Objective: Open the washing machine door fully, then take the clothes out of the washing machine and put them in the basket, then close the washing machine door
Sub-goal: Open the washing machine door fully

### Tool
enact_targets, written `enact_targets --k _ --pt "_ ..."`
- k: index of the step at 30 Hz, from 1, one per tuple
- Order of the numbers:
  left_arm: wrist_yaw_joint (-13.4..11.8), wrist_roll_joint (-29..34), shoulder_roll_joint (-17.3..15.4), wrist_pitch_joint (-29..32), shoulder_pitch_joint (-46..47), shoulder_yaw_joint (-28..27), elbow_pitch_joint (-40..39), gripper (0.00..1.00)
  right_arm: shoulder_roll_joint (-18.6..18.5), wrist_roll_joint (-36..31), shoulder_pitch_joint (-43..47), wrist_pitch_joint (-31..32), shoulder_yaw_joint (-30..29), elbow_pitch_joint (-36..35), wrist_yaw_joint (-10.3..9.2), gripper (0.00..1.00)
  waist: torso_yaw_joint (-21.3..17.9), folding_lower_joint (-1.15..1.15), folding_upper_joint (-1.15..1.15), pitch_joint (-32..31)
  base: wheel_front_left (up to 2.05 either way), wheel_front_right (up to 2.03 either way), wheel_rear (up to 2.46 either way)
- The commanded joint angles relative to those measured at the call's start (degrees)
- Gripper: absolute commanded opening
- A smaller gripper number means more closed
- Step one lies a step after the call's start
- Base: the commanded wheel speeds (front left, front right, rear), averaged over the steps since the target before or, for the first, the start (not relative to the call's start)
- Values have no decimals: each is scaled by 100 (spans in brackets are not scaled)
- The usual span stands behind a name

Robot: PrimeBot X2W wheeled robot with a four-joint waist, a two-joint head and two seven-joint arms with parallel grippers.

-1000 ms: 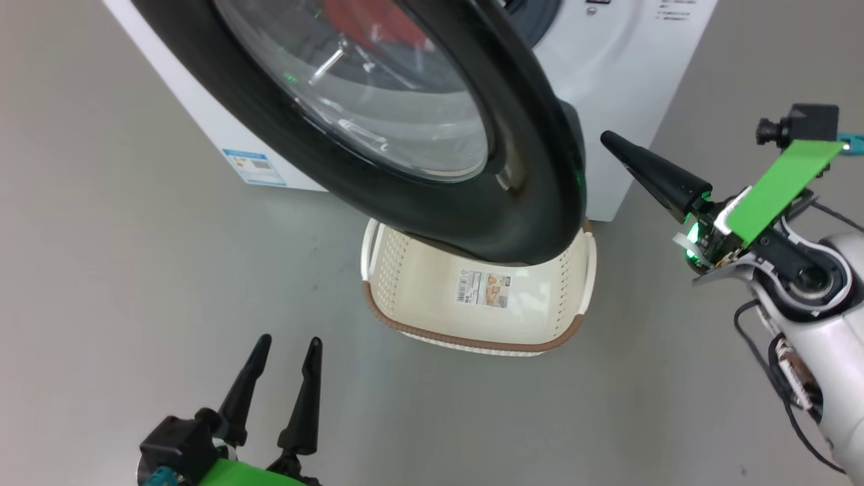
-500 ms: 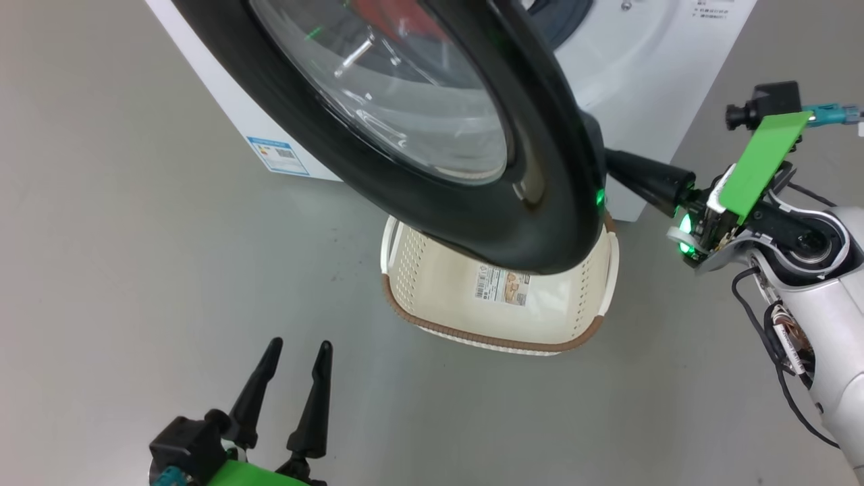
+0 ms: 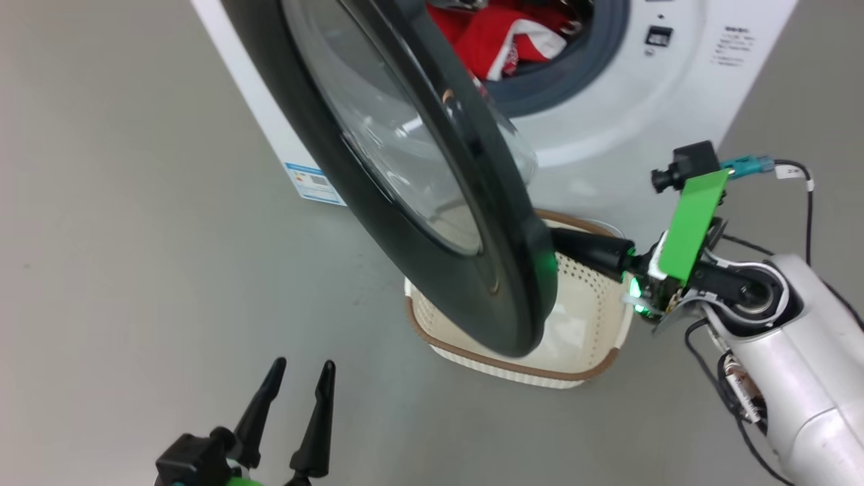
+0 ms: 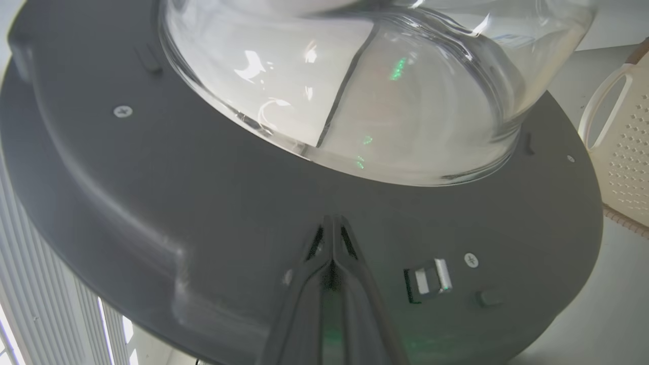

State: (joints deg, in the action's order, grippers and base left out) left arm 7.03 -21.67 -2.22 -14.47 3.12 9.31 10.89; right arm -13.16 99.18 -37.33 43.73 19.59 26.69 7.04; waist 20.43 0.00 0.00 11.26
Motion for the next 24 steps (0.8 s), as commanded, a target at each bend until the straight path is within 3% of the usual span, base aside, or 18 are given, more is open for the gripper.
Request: enact_targets --k 1,24 --pt "-30 67 -65 -52 -28 -187 -115 100 136 -86 99 68 89 -205 45 0 171 0 0 -144 0 0 0" --pt "-83 164 -65 -52 -268 -301 -105 100 927 -331 510 258 188 -276 45 0 928 0 0 -445 0 0 0"
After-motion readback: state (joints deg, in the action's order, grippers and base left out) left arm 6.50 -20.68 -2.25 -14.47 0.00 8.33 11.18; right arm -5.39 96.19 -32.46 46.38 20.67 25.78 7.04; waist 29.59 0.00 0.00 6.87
